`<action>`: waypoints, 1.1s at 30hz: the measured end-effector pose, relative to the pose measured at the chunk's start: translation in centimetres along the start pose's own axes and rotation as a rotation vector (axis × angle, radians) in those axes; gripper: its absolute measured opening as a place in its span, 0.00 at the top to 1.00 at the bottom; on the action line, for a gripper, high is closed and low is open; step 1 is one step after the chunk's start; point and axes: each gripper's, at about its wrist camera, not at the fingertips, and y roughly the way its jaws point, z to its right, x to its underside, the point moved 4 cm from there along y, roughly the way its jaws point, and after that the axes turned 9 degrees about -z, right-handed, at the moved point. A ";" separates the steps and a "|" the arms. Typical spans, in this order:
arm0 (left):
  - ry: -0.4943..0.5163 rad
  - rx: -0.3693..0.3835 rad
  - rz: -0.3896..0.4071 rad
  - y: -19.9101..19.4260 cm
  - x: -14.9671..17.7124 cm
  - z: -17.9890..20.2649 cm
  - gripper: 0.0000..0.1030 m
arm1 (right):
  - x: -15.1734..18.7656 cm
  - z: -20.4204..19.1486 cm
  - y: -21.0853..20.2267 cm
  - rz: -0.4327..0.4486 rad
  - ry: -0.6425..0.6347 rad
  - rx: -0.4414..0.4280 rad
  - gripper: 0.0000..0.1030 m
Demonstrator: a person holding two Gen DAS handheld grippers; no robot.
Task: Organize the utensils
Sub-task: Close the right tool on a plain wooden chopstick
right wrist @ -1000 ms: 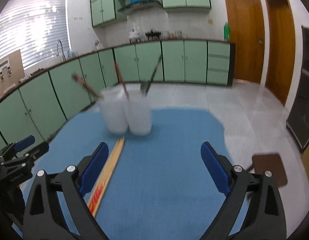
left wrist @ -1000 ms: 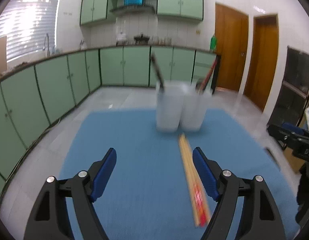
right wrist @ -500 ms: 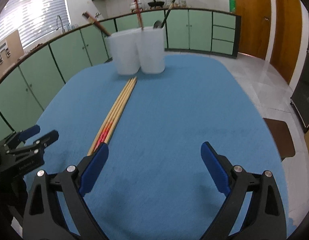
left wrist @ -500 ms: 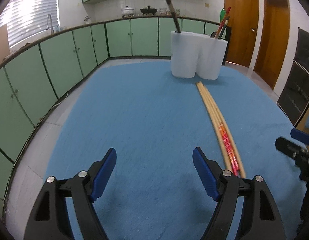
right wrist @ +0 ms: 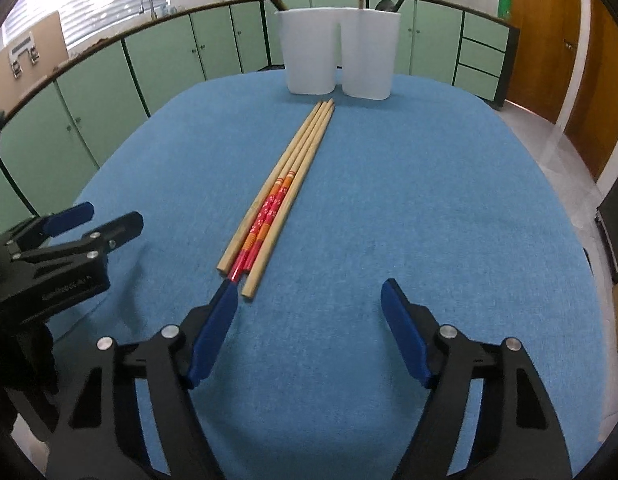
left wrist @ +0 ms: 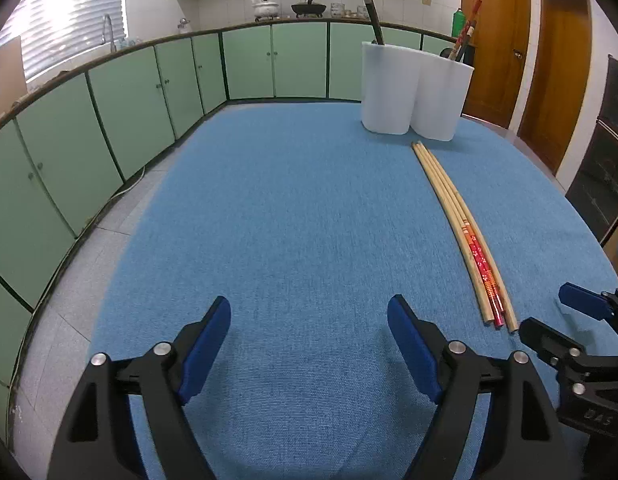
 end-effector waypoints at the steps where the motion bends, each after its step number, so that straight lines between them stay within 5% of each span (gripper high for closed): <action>1: 0.003 0.001 0.000 0.0 0.0 0.1 0.23 | 0.0 -0.1 0.2 -0.003 0.001 0.003 0.33; 14: 0.007 0.002 -0.010 0.3 0.0 0.3 0.23 | -0.3 1.9 0.0 -0.008 0.042 0.065 0.44; 22: 0.023 -0.008 -0.007 0.3 0.0 0.6 0.22 | 0.5 2.8 -0.5 0.010 0.066 -0.036 0.44; 28: 0.032 -0.012 -0.008 0.4 0.0 0.6 0.22 | -0.1 2.0 0.0 0.013 0.043 -0.029 0.63; 33: 0.043 -0.002 -0.012 0.3 0.1 1.1 0.22 | -0.4 1.5 0.3 0.009 0.011 -0.029 0.90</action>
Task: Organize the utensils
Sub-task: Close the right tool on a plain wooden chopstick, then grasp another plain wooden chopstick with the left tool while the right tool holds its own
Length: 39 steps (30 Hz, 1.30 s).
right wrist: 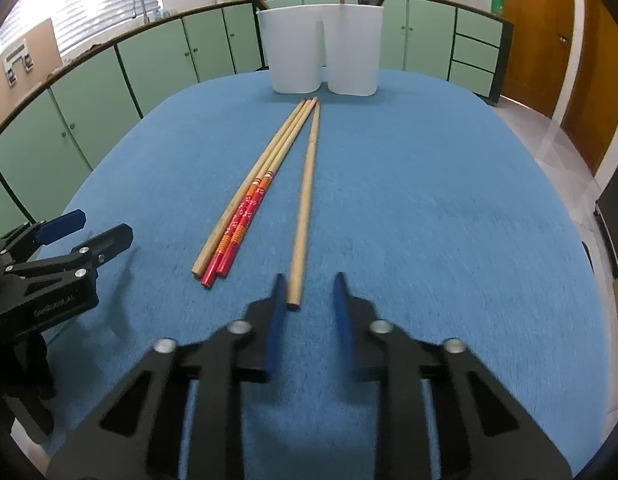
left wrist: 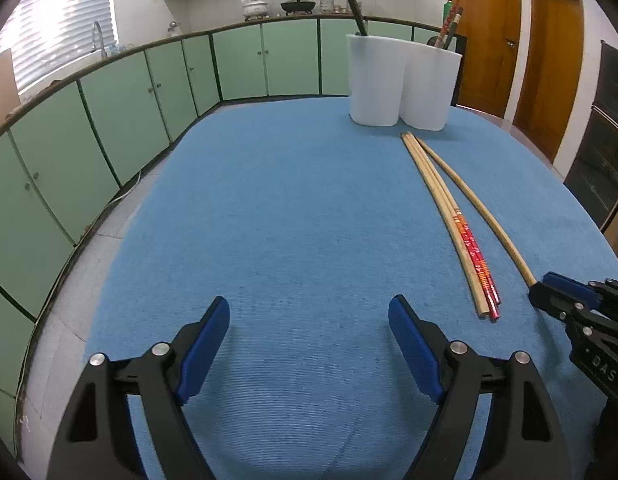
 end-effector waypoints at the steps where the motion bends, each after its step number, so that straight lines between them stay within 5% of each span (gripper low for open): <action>1: 0.003 0.004 -0.002 0.0 0.0 0.1 0.22 | 0.0 -0.1 0.0 0.001 -0.004 -0.002 0.93; 14: 0.074 0.120 -0.035 0.0 0.5 4.6 0.22 | -0.1 4.0 -0.3 0.010 0.072 0.022 0.94; 39: 0.075 0.082 -0.060 1.3 -0.4 5.8 0.27 | 0.0 4.6 -0.1 0.007 0.076 -0.003 0.93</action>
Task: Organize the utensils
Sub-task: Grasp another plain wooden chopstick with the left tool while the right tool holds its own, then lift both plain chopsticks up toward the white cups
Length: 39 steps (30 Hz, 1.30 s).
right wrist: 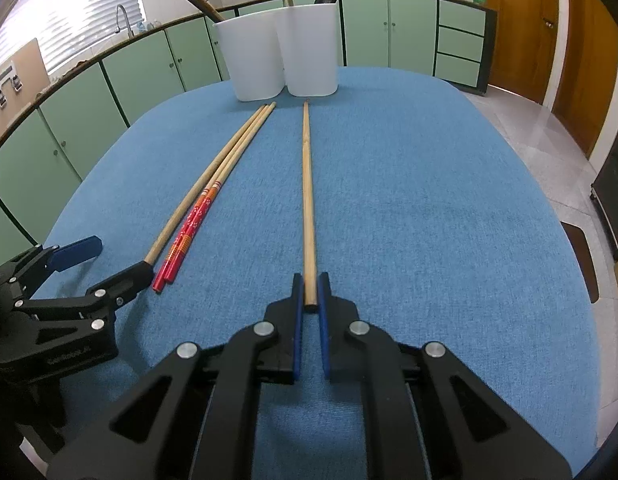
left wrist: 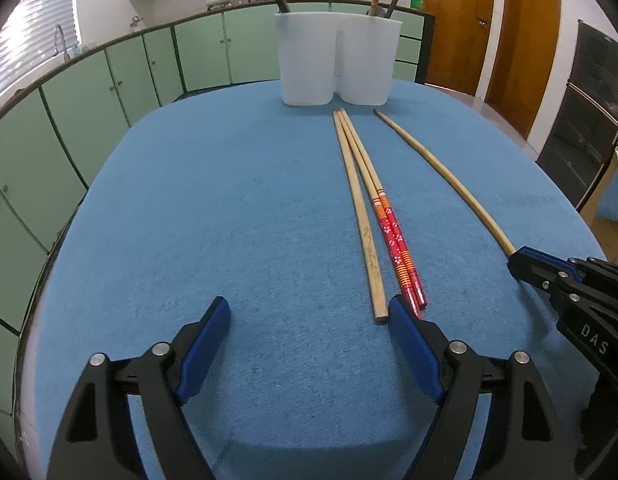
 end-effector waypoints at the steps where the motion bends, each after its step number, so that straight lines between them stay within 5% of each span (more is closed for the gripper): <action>1: 0.000 0.004 0.002 -0.1 0.0 0.0 0.29 | 0.0 0.0 0.0 -0.001 0.000 -0.003 0.93; 15: 0.035 0.071 0.019 -0.3 -0.2 2.1 0.92 | 0.1 0.1 0.1 -0.003 -0.006 -0.004 0.93; 27: 0.026 0.063 0.039 -1.4 -0.1 2.0 0.93 | 0.3 -0.1 -0.8 0.020 -0.018 0.010 0.94; 39: 0.022 0.043 0.189 -8.2 -2.2 0.5 0.94 | -2.2 0.2 -6.9 0.150 -0.029 -0.013 0.94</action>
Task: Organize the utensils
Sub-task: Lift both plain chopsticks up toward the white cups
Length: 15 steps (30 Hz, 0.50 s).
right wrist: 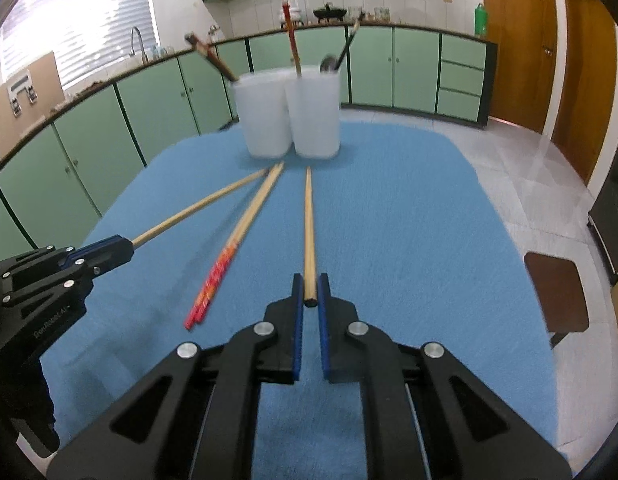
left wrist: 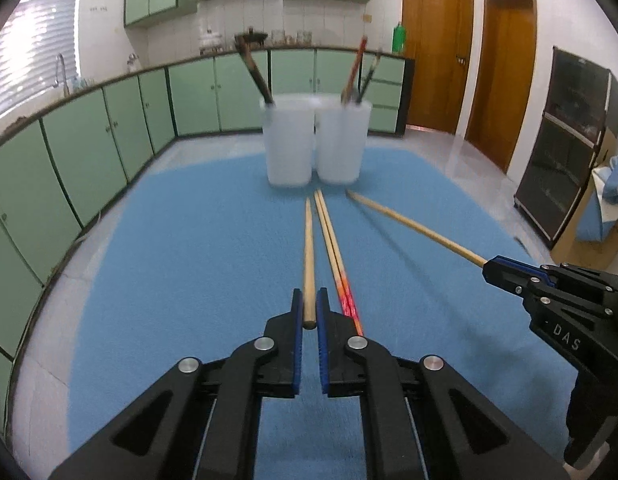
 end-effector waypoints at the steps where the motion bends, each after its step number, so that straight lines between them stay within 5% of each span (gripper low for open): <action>1: -0.002 0.000 0.014 -0.5 -0.4 -0.1 0.94 | -0.5 0.0 -0.6 0.015 -0.001 -0.003 0.94; 15: 0.014 0.030 0.187 -6.3 -7.5 -1.0 0.94 | -7.9 0.1 -6.9 0.162 -0.022 -0.062 0.94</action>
